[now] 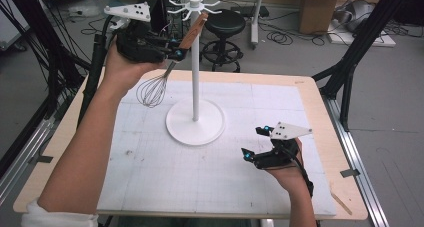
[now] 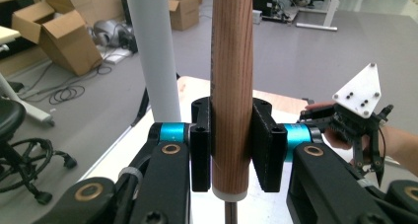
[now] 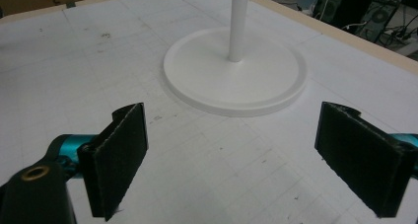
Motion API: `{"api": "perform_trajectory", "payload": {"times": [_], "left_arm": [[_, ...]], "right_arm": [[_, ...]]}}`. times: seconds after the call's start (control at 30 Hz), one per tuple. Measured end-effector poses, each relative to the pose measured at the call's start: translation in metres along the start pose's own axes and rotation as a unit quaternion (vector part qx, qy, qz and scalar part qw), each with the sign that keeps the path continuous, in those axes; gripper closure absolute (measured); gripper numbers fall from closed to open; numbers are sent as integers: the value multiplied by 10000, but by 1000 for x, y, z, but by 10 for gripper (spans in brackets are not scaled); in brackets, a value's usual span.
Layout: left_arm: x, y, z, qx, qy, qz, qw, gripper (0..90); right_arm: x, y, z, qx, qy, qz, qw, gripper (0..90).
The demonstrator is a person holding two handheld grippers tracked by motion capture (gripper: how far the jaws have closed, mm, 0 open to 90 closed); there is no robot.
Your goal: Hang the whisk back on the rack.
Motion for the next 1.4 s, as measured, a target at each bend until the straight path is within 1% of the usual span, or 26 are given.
{"api": "perform_trajectory", "payload": {"times": [0.27, 0.3, 0.4, 0.53, 0.63, 0.7, 0.77, 0.87, 0.97, 1.0, 1.07, 1.13, 1.17, 1.3, 1.33, 1.4], "left_arm": [[7, -3, -4, 50, 195, -18, 9998, 721], [7, -4, -5, 100, 269, 5, 9996, 718], [9, -6, -8, 236, 453, 41, 9987, 667], [7, -5, -13, 166, 439, 29, 9989, 638], [5, -3, -21, 74, 483, 42, 9988, 596], [3, -3, -26, 56, 500, 70, 9987, 568], [1, -2, -31, 20, 489, 41, 9988, 534], [-2, -3, -38, -8, 529, 92, 9986, 466], [-5, -4, -48, 7, 604, 112, 9981, 417], [-7, -4, -51, 1, 594, 116, 9982, 404], [-10, -5, -59, -61, 589, 123, 9982, 386], [-13, -5, -65, -64, 589, 153, 9981, 358], [-15, -5, -69, -97, 585, 162, 9981, 349], [-22, -3, -80, -136, 605, 246, 9978, 313], [-23, -4, -82, -175, 578, 272, 9978, 305], [-25, -4, -87, -155, 607, 293, 9976, 288]], "right_arm": [[0, 1, -1, 0, 28, 17, 10000, 117], [0, 1, -1, 1, 38, 22, 10000, 117], [0, 1, -1, 11, 22, 22, 10000, 117], [1, 1, -1, -9, 38, 14, 10000, 117], [2, 2, -1, -10, 47, 35, 10000, 117], [2, 2, 0, -14, 60, 38, 10000, 117], [2, 2, 0, -20, 51, 38, 10000, 118], [2, 2, 0, -14, 50, 23, 10000, 117], [2, 2, 0, -19, 59, 33, 10000, 117], [2, 3, 0, 1, 57, 28, 10000, 117], [2, 3, 0, -19, 46, 37, 10000, 117], [2, 3, 0, -13, 58, 29, 10000, 117], [2, 3, 1, -15, 55, 19, 10000, 117], [3, 4, 0, -18, 66, 17, 10000, 117], [3, 4, 0, -19, 93, 22, 10000, 117], [4, 4, 0, -23, 106, 17, 9999, 117]]}}
Point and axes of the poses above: each handheld gripper's, and its own axes: x roughly forward along the jaws, z roughly out of its top, y roughly to its left, the point moved 4 cm from there along x, roughly forward along the jaws, and after that the axes turned 8 degrees about z, right-handed, at the moved point
